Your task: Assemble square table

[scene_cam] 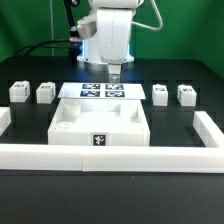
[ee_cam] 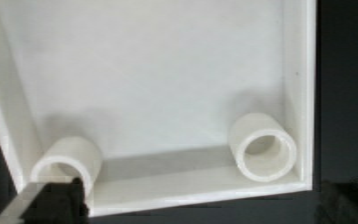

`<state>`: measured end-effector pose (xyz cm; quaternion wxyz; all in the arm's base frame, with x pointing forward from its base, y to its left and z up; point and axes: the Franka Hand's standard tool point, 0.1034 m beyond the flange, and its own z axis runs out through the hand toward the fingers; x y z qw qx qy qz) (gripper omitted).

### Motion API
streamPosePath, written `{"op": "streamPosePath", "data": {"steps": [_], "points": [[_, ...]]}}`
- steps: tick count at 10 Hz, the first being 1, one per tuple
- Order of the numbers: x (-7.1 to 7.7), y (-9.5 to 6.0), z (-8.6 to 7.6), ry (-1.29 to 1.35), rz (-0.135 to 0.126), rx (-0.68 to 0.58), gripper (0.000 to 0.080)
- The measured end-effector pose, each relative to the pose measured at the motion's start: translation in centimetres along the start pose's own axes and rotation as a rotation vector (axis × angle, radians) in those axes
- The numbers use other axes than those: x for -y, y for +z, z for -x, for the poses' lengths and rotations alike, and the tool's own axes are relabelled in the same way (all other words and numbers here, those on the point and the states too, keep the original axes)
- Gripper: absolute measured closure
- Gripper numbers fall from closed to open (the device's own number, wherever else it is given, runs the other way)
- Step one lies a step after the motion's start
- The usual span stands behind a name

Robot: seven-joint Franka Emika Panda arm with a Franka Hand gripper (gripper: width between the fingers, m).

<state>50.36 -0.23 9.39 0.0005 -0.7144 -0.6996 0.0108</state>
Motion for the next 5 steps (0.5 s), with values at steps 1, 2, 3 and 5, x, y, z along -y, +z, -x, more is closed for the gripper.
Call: {"op": "streamPosePath", "data": {"steps": [1, 2, 3, 5], "points": [[0.0, 0.1, 0.1, -0.029, -0.001, 0.0, 0.015], [0.0, 0.1, 0.1, -0.029, -0.002, 0.0, 0.015], [0.1, 0.4, 0.3, -0.034, 0.011, -0.002, 0.015], [3.8, 5.0, 2.2, -0.022, 0.041, -0.016, 0.015]]}}
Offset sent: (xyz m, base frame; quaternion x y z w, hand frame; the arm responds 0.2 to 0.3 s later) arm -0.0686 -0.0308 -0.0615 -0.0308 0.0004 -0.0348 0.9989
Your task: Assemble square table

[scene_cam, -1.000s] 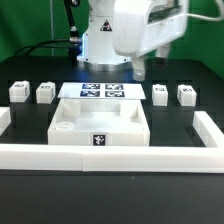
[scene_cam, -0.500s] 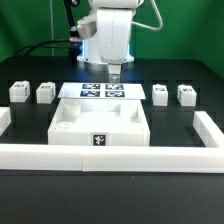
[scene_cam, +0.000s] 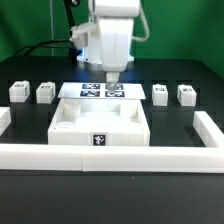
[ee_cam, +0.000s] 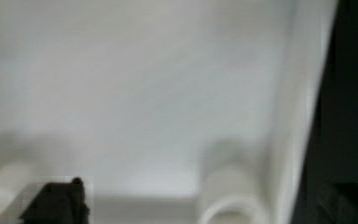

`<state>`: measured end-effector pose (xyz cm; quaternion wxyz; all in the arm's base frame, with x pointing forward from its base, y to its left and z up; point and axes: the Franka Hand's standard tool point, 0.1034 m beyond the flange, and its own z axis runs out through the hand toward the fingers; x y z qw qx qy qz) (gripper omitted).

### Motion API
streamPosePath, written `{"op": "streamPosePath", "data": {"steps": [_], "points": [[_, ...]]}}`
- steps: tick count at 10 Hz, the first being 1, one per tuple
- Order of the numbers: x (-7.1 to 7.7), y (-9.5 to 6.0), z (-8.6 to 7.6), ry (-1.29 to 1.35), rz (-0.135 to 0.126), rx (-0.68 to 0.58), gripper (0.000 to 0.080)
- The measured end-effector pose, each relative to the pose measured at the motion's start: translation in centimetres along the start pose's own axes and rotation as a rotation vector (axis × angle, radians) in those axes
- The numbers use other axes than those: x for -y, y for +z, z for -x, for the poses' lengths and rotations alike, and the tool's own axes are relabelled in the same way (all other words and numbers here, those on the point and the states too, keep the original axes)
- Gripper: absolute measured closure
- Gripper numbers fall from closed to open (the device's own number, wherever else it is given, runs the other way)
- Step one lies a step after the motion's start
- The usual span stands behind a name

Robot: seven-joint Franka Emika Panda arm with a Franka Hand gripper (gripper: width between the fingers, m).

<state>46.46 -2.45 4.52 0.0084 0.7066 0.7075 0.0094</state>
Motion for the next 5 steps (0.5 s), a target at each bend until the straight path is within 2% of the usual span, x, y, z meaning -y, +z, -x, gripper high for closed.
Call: {"op": "streamPosePath", "data": {"steps": [2, 3, 5], "points": [[1.3, 2.9, 1.2, 0.016, -0.025, -0.012, 0.015], [1.6, 3.6, 1.3, 0.02, -0.039, -0.014, 0.015], [1.8, 3.8, 1.2, 0.023, -0.043, -0.015, 0.0177]]}}
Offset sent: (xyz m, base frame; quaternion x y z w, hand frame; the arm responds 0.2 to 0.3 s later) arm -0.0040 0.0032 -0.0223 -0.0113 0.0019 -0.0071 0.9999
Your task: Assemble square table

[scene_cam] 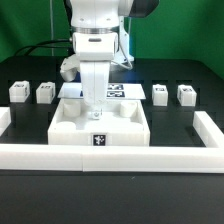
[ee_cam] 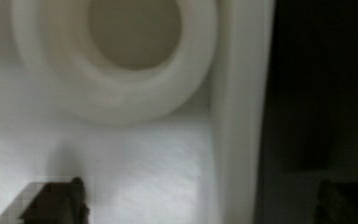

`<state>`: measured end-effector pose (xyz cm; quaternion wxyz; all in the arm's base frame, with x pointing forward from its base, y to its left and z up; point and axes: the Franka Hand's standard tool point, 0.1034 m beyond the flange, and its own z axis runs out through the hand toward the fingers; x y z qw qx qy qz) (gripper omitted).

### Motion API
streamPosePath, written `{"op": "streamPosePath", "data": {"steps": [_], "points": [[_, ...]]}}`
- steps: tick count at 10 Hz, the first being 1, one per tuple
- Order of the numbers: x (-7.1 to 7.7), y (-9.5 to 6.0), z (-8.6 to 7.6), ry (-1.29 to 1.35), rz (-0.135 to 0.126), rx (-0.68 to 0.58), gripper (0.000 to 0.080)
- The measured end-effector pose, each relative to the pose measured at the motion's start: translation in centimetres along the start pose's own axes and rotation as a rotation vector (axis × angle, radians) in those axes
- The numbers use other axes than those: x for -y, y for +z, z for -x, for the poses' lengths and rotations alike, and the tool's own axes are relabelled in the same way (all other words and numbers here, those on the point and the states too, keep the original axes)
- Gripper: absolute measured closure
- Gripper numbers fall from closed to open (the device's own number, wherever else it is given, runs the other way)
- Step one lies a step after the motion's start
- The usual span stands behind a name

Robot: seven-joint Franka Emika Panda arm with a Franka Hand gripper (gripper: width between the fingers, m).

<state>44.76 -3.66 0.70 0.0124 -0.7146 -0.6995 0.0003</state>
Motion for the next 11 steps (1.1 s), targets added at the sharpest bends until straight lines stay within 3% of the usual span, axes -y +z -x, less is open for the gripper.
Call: {"op": "streamPosePath", "data": {"steps": [1, 3, 4, 5, 6, 11], "points": [[0.02, 0.02, 0.0, 0.0, 0.0, 0.0, 0.0177], [0.03, 0.04, 0.01, 0.0, -0.001, 0.0, 0.0539], [0.04, 0.04, 0.01, 0.0, -0.001, 0.0, 0.0539], [0.06, 0.05, 0.01, 0.001, -0.002, 0.0, 0.0714], [0.06, 0.05, 0.02, 0.001, -0.001, 0.0, 0.0744], [0.06, 0.05, 0.02, 0.001, -0.001, 0.0, 0.0744]]}}
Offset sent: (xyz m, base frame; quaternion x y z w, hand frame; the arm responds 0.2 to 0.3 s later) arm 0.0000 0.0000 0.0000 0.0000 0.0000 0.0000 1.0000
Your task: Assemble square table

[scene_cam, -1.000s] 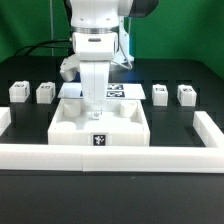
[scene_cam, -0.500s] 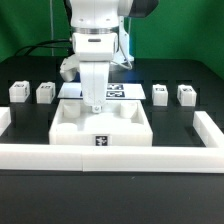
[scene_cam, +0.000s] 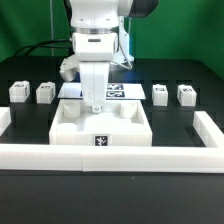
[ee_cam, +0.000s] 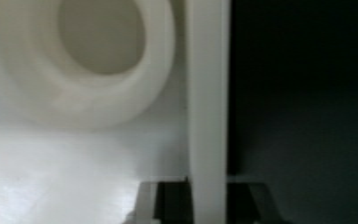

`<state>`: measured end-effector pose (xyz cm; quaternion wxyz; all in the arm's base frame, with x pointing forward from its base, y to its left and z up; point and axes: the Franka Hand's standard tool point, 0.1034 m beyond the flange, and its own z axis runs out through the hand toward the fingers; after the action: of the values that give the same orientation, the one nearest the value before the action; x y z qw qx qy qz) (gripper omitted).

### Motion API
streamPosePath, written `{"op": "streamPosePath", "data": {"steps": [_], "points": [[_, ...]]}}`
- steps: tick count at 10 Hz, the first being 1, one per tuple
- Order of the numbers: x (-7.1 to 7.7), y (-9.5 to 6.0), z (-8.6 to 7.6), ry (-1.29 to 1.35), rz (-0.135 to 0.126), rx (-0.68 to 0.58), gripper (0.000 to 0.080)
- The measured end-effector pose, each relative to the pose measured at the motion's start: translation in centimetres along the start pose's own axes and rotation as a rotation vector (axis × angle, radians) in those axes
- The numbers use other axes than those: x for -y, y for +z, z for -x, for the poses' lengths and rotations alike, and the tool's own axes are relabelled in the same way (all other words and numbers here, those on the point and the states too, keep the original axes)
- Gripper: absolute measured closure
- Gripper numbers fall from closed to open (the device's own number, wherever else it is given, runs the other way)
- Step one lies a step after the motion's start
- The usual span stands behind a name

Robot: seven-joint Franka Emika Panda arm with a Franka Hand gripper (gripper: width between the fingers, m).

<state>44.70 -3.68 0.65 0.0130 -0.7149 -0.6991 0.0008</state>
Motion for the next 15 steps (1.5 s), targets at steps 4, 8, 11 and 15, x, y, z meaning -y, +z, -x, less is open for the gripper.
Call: {"op": "streamPosePath", "data": {"steps": [4, 8, 11, 15], "points": [[-0.7, 0.0, -1.4, 0.033, 0.005, -0.009, 0.0742], [-4.4, -0.1, -6.9, 0.073, 0.02, -0.043, 0.0742], [-4.4, -0.1, -9.9, 0.043, -0.038, -0.03, 0.0742], [-4.3, 0.0, -9.2, 0.025, -0.037, -0.023, 0.0741]]}}
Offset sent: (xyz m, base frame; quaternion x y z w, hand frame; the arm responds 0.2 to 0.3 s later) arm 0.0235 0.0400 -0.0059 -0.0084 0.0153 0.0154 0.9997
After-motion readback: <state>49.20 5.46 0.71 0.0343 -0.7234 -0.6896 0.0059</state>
